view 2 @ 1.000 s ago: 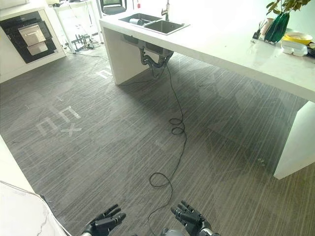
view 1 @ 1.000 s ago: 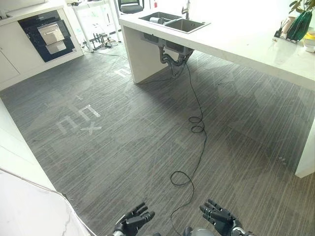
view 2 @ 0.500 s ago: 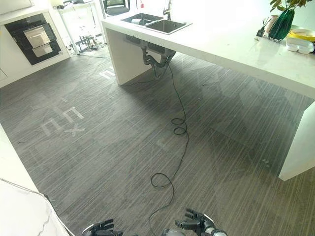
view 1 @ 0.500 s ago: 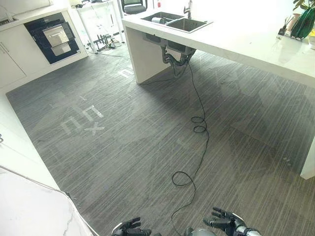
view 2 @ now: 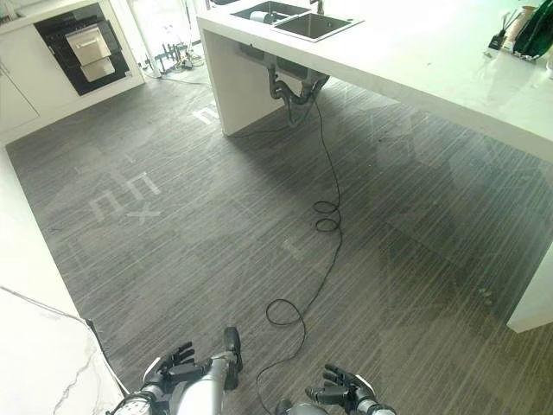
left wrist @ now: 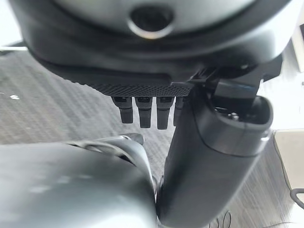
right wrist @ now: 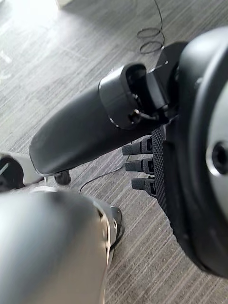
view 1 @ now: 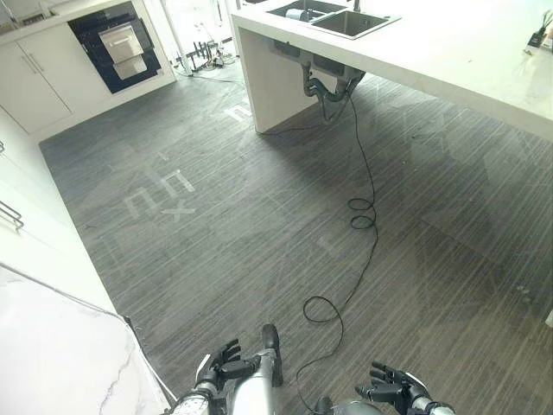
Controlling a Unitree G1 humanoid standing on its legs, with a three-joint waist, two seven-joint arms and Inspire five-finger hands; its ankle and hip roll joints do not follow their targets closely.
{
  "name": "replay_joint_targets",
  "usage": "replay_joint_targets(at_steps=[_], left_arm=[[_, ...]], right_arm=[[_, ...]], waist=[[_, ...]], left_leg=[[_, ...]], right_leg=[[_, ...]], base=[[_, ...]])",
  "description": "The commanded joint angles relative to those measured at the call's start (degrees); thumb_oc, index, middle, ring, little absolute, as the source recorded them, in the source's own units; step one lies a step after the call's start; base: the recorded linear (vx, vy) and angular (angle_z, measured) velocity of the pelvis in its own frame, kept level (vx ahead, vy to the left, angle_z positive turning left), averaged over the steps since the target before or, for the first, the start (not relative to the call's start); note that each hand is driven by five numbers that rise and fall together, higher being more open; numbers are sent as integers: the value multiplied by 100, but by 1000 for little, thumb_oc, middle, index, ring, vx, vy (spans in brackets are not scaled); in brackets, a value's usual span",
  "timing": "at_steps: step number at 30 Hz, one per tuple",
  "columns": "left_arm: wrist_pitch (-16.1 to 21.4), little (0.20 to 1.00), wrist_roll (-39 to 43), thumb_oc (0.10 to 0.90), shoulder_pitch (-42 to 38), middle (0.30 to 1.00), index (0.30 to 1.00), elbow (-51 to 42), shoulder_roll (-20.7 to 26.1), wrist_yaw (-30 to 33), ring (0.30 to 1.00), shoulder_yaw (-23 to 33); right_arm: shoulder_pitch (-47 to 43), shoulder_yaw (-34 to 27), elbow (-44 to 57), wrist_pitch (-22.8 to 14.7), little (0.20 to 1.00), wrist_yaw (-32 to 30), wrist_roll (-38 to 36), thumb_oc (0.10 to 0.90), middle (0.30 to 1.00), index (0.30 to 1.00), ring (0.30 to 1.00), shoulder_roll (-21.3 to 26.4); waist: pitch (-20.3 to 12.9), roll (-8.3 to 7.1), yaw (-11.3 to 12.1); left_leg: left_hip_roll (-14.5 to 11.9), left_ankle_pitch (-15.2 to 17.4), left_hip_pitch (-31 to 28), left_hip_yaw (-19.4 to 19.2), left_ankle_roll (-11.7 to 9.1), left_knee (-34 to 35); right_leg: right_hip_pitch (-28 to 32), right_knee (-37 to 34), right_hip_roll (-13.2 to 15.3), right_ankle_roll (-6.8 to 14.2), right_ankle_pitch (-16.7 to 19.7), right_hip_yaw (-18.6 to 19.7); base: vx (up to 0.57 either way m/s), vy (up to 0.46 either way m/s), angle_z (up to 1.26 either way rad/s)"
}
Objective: Place the dishes in the dishwasher.
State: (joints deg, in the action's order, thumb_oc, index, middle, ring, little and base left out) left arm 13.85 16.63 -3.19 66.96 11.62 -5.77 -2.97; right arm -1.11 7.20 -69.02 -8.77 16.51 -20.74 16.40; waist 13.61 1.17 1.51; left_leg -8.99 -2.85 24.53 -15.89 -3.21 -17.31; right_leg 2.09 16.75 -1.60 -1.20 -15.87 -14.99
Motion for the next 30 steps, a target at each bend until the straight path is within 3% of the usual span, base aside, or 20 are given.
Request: replay_joint_targets(at_steps=[1, 3, 4, 5, 6, 7, 10, 11, 13, 14, 17, 19, 21, 22, 23, 24, 26, 27, 29, 30], left_arm=[[25, 900, -404, 800, 249, 900, 900, -7, 123, -61, 900, -116], [34, 900, -494, 800, 189, 900, 900, 25, 206, -154, 900, -172], [65, 900, -652, 800, 54, 900, 900, 3, 274, -258, 900, -438], [21, 900, -700, 800, 33, 900, 900, -55, 290, -258, 900, -542], [-122, 900, -573, 800, 0, 900, 900, -117, 300, -163, 900, -696], [-125, 900, -383, 800, -11, 900, 900, -78, 309, -146, 900, -744], [-118, 900, -270, 800, -18, 900, 900, -26, 298, -234, 900, -752], [-145, 900, -415, 800, -24, 900, 900, -54, 288, -285, 900, -792], [-190, 900, -565, 800, -23, 900, 900, -89, 286, -306, 900, -875], [-188, 900, -599, 800, -10, 900, 900, -76, 270, -282, 900, -902], [-120, 900, -632, 800, 12, 900, 900, 45, 187, -221, 900, -940], [-106, 900, -775, 800, 73, 900, 900, 132, 118, -124, 900, -992], [-191, 900, -686, 800, 71, 900, 900, 157, 96, -136, 900, -906], [-193, 900, -679, 800, 69, 900, 900, 152, 97, -127, 900, -900], [-178, 900, -681, 800, 73, 900, 900, 90, 91, -113, 900, -799], [-178, 900, -664, 800, 84, 900, 900, 37, 92, -100, 900, -739], [-255, 900, -618, 800, 75, 900, 900, -81, 117, -95, 900, -631], [-248, 900, -747, 800, 50, 900, 900, -158, 143, -153, 900, -542], [-213, 900, -781, 800, 32, 900, 900, -200, 165, -161, 900, -554], [-152, 900, -683, 800, 6, 900, 900, -163, 167, -87, 900, -592]], right_arm=[[-186, -139, 304, -392, 900, 24, -314, 800, 900, 900, 900, 106], [-230, -225, 315, -343, 900, -2, -295, 800, 900, 900, 900, 68], [-180, -268, 475, -410, 900, -132, -223, 800, 900, 900, 900, -23], [-180, -251, 553, -365, 900, -196, -321, 800, 900, 900, 900, -45], [-247, -219, 593, -335, 900, -201, -517, 800, 900, 900, 900, -52], [-276, -197, 596, -406, 900, -206, -467, 800, 900, 900, 900, -60], [-249, -120, 686, -515, 900, -311, -393, 800, 900, 900, 900, -88], [-201, -111, 753, -557, 900, -398, -488, 800, 900, 900, 900, -91], [-145, -173, 765, -592, 900, -389, -691, 800, 900, 900, 900, -18], [-97, -221, 754, -625, 900, -345, -721, 800, 900, 900, 900, 20], [-4, -375, 687, -670, 900, -169, -685, 800, 900, 900, 900, 98], [30, -364, 683, -509, 900, -299, -846, 800, 900, 900, 900, 118], [-57, -299, 625, -471, 900, -385, -716, 800, 900, 900, 900, 167], [-66, -292, 627, -467, 900, -395, -699, 800, 900, 900, 900, 170], [-90, -243, 658, -447, 900, -392, -624, 800, 900, 900, 900, 241], [-82, -214, 693, -454, 900, -381, -576, 800, 900, 900, 900, 281], [-33, -200, 778, -413, 900, -366, -457, 800, 900, 900, 900, 377], [5, -238, 768, -458, 900, -306, -529, 800, 900, 900, 900, 423], [-37, -251, 723, -490, 900, -266, -473, 800, 900, 900, 900, 423], [-147, -207, 623, -467, 900, -276, -342, 800, 900, 900, 900, 378]], waist=[[-459, -111, 62], [-564, -173, -27], [-581, -74, -163], [-568, -19, -193], [-528, 66, -251], [-478, 97, -344], [-410, 157, -533], [-366, 160, -630], [-337, 36, -773], [-325, -50, -848], [-327, -176, -961], [-421, -134, -965], [-563, -34, -931], [-587, -52, -927], [-587, -116, -785], [-585, -165, -727], [-502, -316, -584], [-389, -367, -446], [-327, -388, -375], [-269, -382, -323]], left_leg=[[326, 269, -439, 165, 3, 13], [504, 555, -746, 5, 210, 13], [662, 773, -970, -73, 534, 13], [683, 866, -1067, -66, 596, 13], [702, 1026, -1231, -52, 692, 13], [739, 1089, -1343, 23, 733, 13], [842, 1146, -1545, 296, 737, 13], [937, 1211, -1689, 545, 722, 13], [1192, 1402, -1900, 933, 726, 13], [1334, 1521, -2031, 1074, 726, 13], [1584, 1883, -2471, 1358, 670, 13], [1637, 2127, -2934, 1588, 590, 13], [1444, 1321, -3406, 1546, 287, 13], [1449, 1156, -3427, 1529, 254, 13], [1366, -13, -3624, 1349, -44, -229], [1403, -252, -3369, 1356, -136, -759], [1382, -485, -2453, 1174, -194, -2256], [1164, -411, -1512, 983, -109, -2702], [1021, -227, -1328, 790, 26, -2171], [975, -41, -1427, 447, 180, -439]], right_leg=[[875, 44, 534, 775, 85, 112], [1137, 44, 640, 1088, 1037, 1], [578, 1389, 684, 1446, 2468, 64], [271, 1933, 712, 1499, 2744, 59], [-301, 2539, 805, 1417, 2712, 44], [-624, 2551, 659, 1338, 2539, 33], [-1121, 2150, 456, 1114, 2156, 37], [-1347, 1638, 415, 1018, 2058, 11], [-1600, 267, 377, 1007, 2301, 117], [-1846, 44, 472, 1055, 2354, 188], [-2654, 44, 788, 1179, 2271, 267], [-2351, 44, 600, 973, 2140, 435], [-1973, 44, 375, 704, 1772, 477], [-1958, 44, 388, 686, 1742, 482], [-1614, 44, 404, 556, 1464, 471], [-1494, 44, 432, 483, 1373, 471], [-1133, 44, 523, 315, 1152, 436], [-770, 44, 504, 233, 948, 387], [-622, 44, 493, 233, 819, 449], [-477, 44, 422, 344, 673, 630]], base=[[343, 298, -22], [405, 445, -19], [383, 526, 21], [389, 576, 57], [263, 301, 69], [255, 214, 48], [235, 16, 26], [328, -100, 71], [415, -165, 83], [416, -156, 84], [484, -148, 68], [817, -262, 37], [660, -220, 24], [485, -177, 8], [421, -166, 8], [510, -205, 3], [359, -182, -17], [405, -129, -27], [440, 68, -46], [725, 375, -83]])
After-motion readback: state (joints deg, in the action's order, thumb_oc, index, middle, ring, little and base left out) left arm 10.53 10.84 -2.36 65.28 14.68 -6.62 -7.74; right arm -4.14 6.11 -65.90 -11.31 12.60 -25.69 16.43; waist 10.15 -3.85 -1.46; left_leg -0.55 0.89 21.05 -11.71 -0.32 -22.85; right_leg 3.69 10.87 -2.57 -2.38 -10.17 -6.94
